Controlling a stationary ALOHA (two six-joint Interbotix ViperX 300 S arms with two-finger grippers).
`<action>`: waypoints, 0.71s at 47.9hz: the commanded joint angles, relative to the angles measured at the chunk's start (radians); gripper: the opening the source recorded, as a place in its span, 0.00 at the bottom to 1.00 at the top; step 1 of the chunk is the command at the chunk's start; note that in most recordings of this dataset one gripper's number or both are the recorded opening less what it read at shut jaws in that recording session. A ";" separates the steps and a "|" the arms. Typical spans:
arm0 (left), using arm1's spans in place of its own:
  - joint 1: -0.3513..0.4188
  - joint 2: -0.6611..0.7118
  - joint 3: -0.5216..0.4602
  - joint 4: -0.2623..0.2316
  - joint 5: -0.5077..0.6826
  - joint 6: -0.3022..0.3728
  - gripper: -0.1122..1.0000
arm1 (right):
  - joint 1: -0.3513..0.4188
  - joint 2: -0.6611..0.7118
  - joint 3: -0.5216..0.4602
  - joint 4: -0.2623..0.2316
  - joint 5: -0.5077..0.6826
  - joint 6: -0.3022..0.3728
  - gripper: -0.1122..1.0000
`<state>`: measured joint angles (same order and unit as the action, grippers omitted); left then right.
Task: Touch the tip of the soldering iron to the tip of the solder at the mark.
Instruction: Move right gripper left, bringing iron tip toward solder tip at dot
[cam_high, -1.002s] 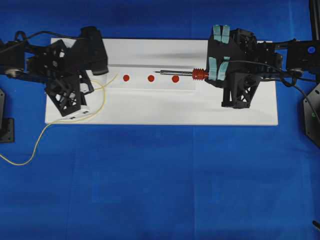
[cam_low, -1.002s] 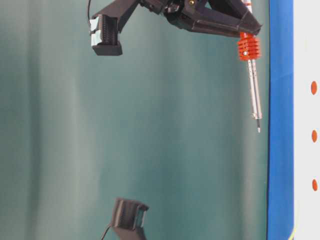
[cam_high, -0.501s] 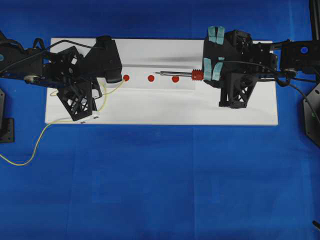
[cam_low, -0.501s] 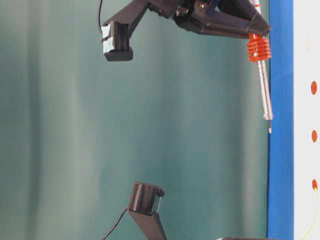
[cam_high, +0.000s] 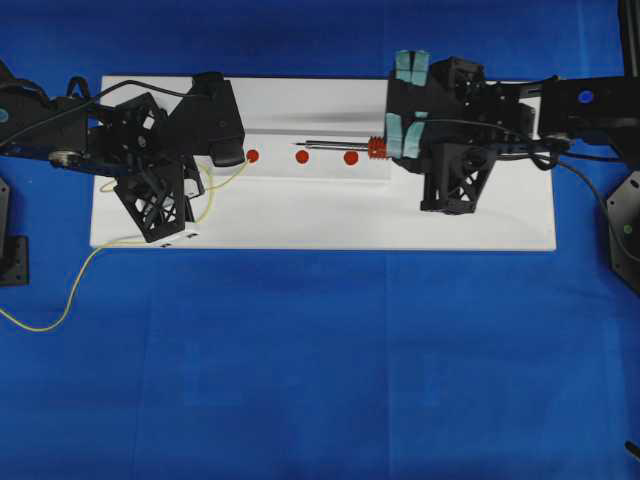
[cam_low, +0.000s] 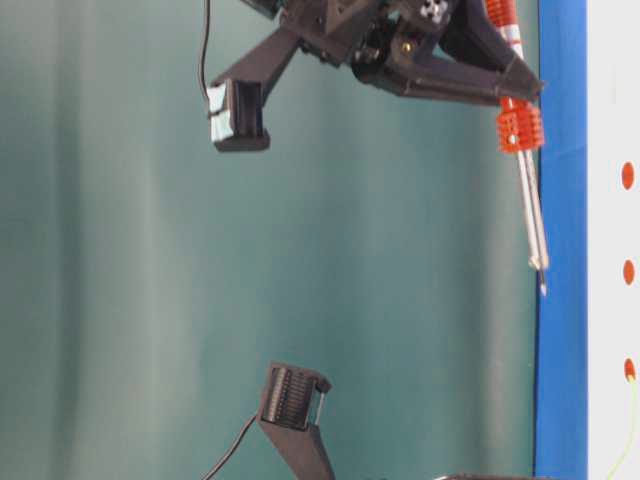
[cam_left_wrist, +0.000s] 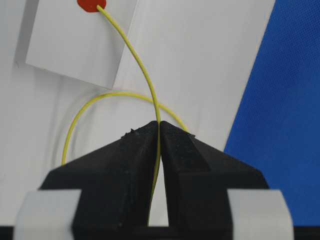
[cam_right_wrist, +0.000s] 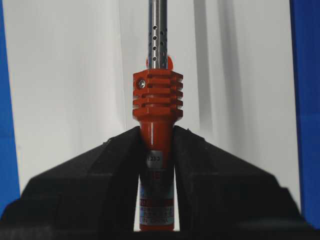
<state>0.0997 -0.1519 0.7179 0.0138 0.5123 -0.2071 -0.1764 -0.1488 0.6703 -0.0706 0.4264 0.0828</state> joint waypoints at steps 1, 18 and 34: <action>0.002 -0.009 -0.020 -0.002 -0.006 0.002 0.12 | 0.011 0.012 -0.043 0.000 -0.003 0.002 0.16; 0.003 -0.009 -0.020 -0.002 -0.008 -0.002 0.12 | 0.020 0.164 -0.152 -0.002 -0.006 0.000 0.16; 0.003 -0.009 -0.020 -0.002 -0.006 -0.005 0.12 | 0.015 0.255 -0.212 -0.003 -0.014 0.000 0.16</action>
<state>0.1012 -0.1519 0.7179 0.0138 0.5108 -0.2086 -0.1580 0.1135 0.4863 -0.0706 0.4218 0.0828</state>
